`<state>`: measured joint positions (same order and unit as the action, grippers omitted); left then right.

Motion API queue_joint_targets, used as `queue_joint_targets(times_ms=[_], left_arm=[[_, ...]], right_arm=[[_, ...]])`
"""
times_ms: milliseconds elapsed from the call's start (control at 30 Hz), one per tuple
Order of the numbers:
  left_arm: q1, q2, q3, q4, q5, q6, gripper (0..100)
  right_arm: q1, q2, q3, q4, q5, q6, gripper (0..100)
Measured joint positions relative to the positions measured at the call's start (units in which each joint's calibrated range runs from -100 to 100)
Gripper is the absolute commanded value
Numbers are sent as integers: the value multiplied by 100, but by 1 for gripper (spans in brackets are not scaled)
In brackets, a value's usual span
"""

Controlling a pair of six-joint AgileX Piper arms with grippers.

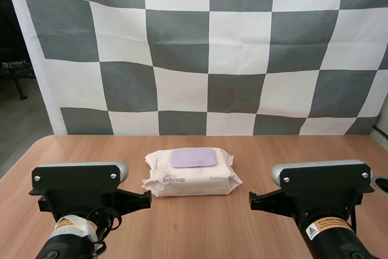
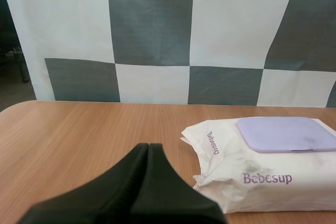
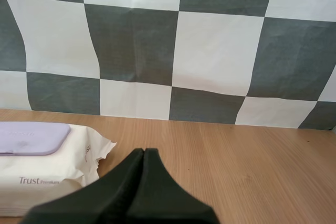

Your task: Open the wet wipes lid

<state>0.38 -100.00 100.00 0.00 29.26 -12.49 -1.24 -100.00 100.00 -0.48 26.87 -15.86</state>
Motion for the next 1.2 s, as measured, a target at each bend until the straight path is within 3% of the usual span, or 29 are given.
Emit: queue_joint_targets(times_ms=[267,467,633,900,1067,1200], left_arm=[[0,0,0,0,-403,0,0],[0,0,0,0,-2158,0,0],[0,0,0,40,-2372,0,0],[0,0,0,40,-2426,0,0],[0,0,0,40,-3633,397,0],[0,0,0,40,-4678,795,0]], right_arm=[[0,0,0,957,-43,0,0],[0,0,0,2211,-393,0,0],[0,0,0,2799,-378,0,0],[0,0,0,2652,-951,-5,0],[0,0,0,1949,-2445,-20,0],[0,0,0,1866,-3486,-20,0]])
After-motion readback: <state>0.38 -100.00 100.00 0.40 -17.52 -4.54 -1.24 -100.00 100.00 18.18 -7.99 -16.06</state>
